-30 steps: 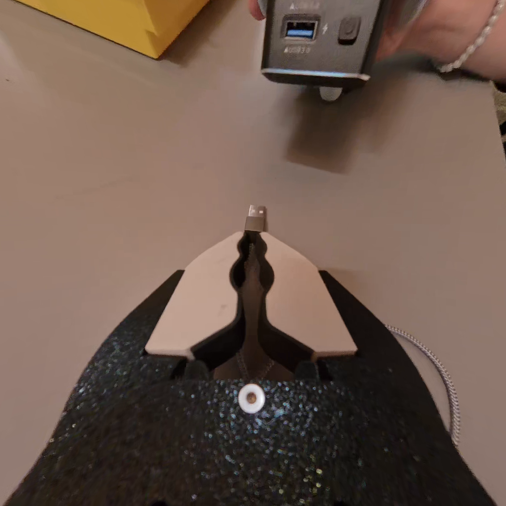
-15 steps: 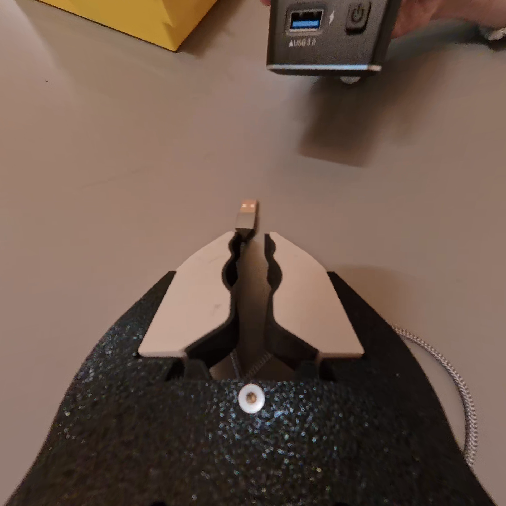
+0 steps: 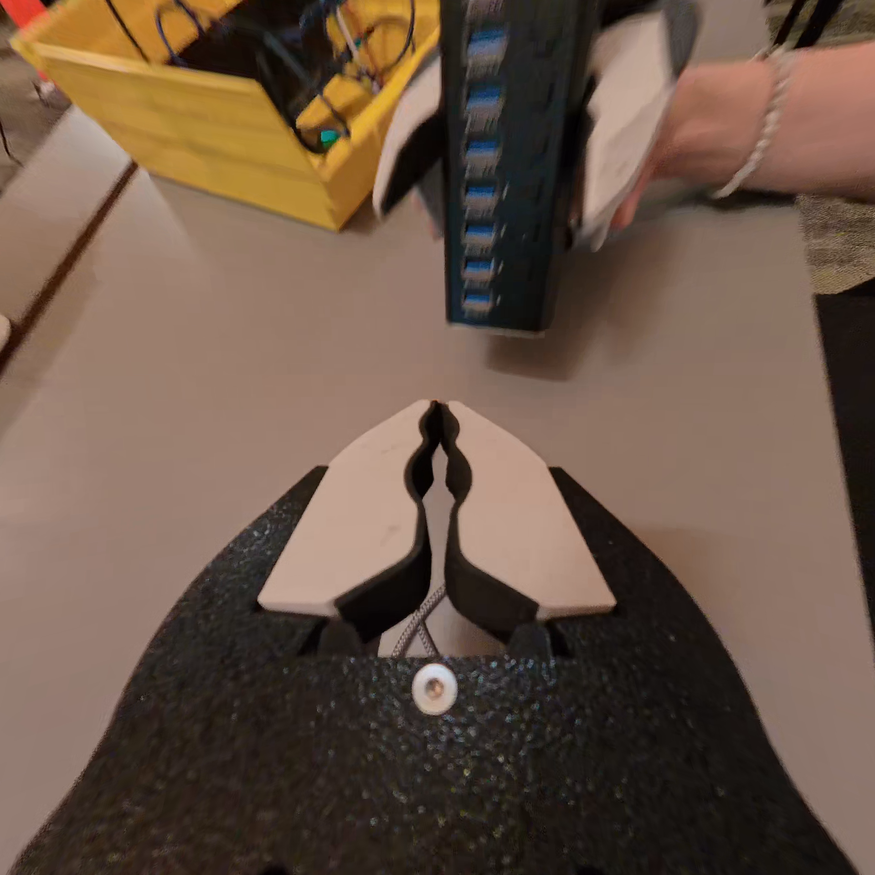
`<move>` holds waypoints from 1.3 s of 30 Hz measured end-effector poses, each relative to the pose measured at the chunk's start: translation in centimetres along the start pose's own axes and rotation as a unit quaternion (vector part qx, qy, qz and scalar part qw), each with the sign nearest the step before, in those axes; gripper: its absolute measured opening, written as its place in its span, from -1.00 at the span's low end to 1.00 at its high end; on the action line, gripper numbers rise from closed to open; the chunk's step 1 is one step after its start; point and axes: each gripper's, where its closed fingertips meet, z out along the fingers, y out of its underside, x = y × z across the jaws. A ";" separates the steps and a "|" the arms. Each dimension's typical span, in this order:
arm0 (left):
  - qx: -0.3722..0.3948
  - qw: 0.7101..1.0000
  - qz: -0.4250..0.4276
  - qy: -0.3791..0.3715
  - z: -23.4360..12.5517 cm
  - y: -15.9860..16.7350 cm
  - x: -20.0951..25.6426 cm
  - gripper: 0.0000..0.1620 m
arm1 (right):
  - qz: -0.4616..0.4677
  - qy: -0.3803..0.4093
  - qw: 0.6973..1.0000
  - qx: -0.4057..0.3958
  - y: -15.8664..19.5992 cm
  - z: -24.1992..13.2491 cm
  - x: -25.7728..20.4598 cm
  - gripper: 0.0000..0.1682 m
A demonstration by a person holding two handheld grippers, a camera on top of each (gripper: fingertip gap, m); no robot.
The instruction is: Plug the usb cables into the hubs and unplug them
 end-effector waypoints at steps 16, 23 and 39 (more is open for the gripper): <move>-0.100 0.994 -0.032 -0.008 3.4 4.5 -0.4 -0.80 | -0.019 -0.013 0.997 -0.067 1.7 1.3 -0.7 -0.14; -0.140 0.989 -0.055 -0.019 3.8 6.0 -1.0 -0.78 | -0.023 -0.023 0.996 -0.078 2.0 1.5 -1.0 -0.14; -0.132 0.985 -0.105 0.017 3.9 6.1 -0.3 -0.97 | -0.013 -0.016 0.997 -0.073 1.9 1.4 -0.6 -0.14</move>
